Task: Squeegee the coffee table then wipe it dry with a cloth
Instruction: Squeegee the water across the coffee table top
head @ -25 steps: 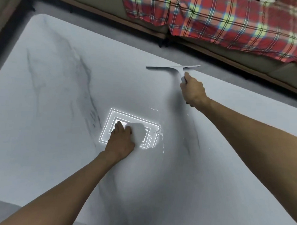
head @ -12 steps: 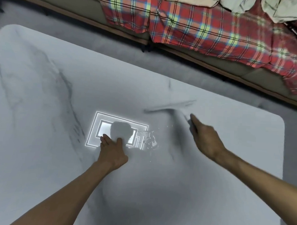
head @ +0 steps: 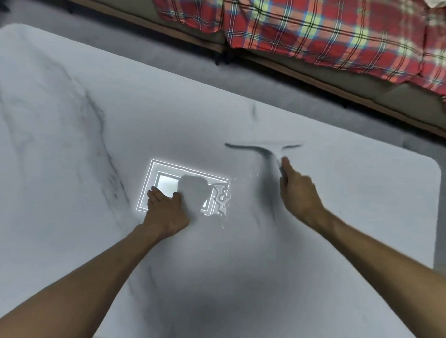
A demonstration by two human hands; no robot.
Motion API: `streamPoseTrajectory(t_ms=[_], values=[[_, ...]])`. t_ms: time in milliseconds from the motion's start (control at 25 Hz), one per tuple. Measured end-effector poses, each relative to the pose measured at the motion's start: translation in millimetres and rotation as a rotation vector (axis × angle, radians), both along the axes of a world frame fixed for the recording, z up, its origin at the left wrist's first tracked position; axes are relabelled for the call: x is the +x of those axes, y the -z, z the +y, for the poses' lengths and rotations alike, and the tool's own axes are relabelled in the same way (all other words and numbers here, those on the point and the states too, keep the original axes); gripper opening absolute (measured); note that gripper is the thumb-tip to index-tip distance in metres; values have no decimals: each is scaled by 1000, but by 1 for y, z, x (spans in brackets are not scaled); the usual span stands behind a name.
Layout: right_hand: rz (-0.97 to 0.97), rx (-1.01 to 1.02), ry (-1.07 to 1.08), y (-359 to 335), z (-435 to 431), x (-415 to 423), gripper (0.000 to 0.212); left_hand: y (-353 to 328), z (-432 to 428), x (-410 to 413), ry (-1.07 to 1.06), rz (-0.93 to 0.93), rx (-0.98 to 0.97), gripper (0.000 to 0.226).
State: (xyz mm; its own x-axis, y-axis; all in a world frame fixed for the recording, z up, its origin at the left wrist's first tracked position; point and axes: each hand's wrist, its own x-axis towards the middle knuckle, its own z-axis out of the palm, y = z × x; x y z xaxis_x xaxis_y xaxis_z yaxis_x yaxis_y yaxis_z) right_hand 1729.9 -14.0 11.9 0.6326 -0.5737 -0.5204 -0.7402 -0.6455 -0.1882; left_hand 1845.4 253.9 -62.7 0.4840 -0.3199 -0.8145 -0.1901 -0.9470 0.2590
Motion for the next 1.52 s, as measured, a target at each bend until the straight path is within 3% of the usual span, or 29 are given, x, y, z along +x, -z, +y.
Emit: streamPoseTrajectory(t_ms=[120, 200, 280, 360, 480, 560, 680, 880, 960, 1080, 1280, 1520], values=[[123, 102, -35, -27, 18, -52, 53, 6, 1, -6, 7, -98, 12, 43], [172, 106, -62, -43, 16, -61, 49, 10, 1, -16, 3, -165, 1, 52], [99, -3, -87, -43, -7, -44, 47, 10, 5, -29, 6, -239, -72, 52], [-13, -86, -71, -31, -36, -3, 44, 0, 7, -45, 0, -294, -135, 32], [-106, -2, 175, -3, -63, 60, 23, 3, 13, -64, 30, -182, -139, 42], [-105, 36, 267, 15, -56, 76, 29, 8, 13, -64, 15, -91, -97, 52], [-98, -6, 91, 23, -14, 48, 51, 8, 7, -60, -18, -44, -52, 57], [40, 124, -261, -9, 49, -39, 58, 4, 14, -57, -45, -73, -103, 44], [40, 139, -279, -26, 44, -41, 55, 0, 22, -57, -37, -123, -173, 36], [-145, 40, -176, -24, 13, 8, 49, -2, 32, -59, -48, -238, -228, 33], [-157, 44, -9, 19, 18, 117, 42, 8, 59, -67, -59, -312, -148, 37], [-159, 76, -373, 31, 75, 44, 54, 13, 67, -73, -63, -290, -94, 36]])
